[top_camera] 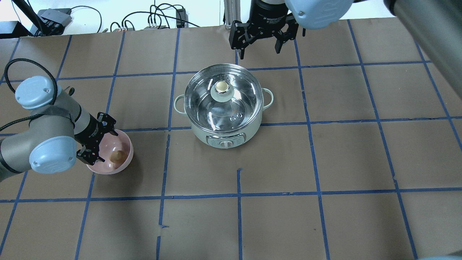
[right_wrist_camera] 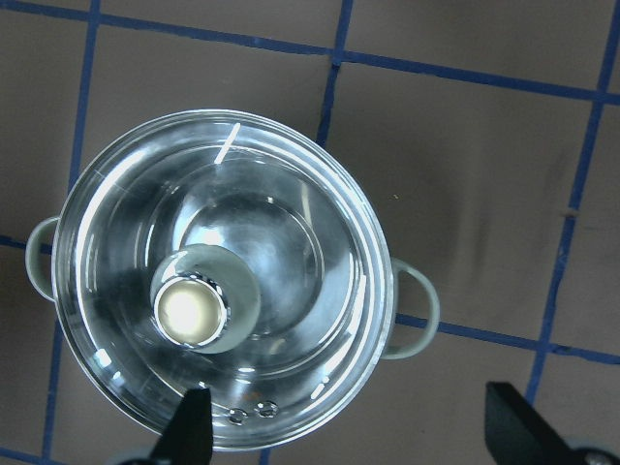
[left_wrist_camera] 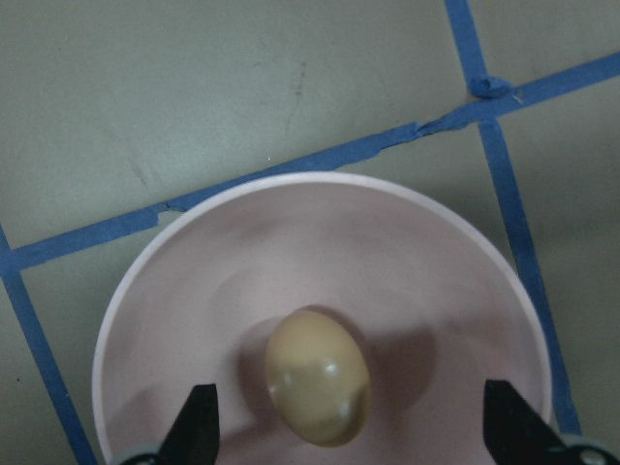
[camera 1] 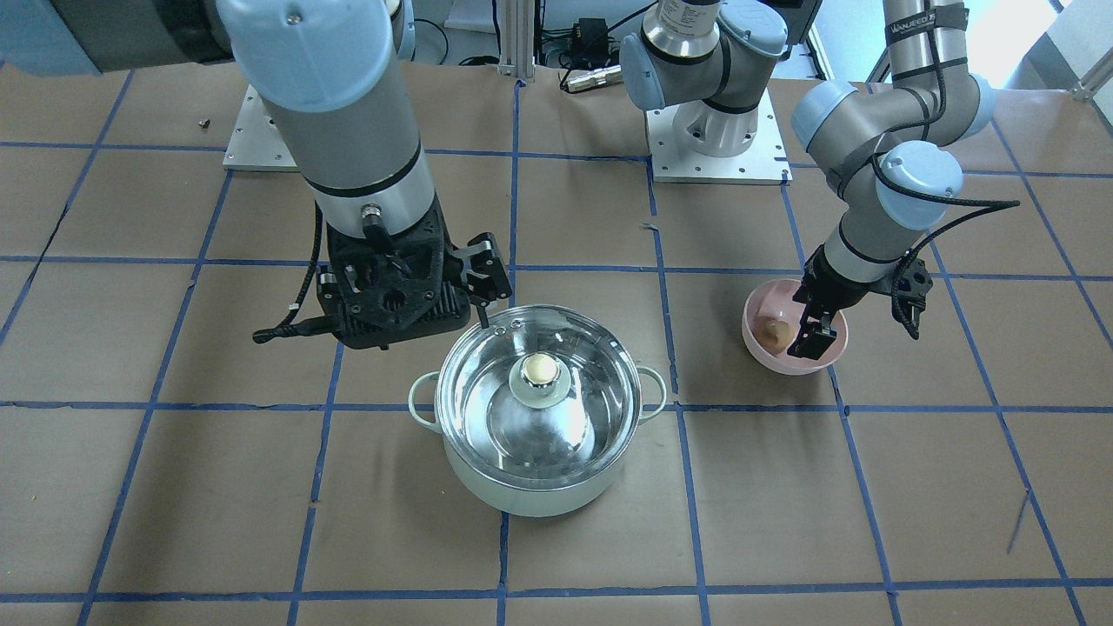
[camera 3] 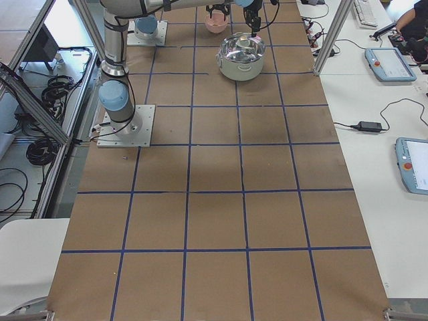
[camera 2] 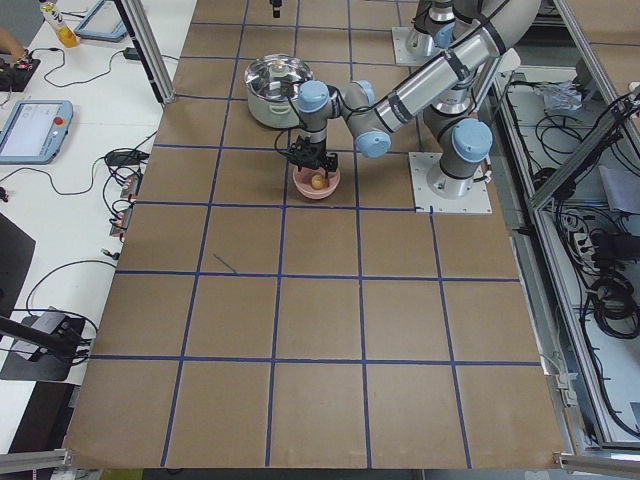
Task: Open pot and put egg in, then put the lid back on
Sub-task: 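Lower the right gripper onto the lid knob while the left gripper grips the egg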
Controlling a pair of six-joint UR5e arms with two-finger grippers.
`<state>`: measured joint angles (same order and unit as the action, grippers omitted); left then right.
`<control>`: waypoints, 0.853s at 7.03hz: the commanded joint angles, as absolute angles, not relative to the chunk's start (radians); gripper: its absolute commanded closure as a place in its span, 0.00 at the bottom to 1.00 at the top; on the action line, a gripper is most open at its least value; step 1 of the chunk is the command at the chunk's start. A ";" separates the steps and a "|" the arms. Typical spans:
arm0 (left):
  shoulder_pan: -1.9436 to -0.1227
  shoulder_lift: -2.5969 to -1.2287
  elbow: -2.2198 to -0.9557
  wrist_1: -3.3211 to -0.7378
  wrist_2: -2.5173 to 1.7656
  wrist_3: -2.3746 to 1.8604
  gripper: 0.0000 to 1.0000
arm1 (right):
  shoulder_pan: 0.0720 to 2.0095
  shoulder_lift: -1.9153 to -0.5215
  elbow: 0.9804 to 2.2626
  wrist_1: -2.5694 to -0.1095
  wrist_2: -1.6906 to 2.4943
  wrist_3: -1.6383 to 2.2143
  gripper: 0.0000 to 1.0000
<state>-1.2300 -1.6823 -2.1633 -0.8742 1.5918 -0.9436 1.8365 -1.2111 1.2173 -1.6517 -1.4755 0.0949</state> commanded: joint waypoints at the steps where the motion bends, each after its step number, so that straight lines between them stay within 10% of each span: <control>1: -1.230 -1.693 -2.164 -0.873 1.592 -0.962 0.04 | 1.902 -1.172 1.256 -1.716 -1.443 0.250 0.00; 6: -1.230 -1.712 -2.171 -0.871 1.591 -0.954 0.04 | 1.962 -1.118 1.364 -1.945 -1.482 0.322 0.00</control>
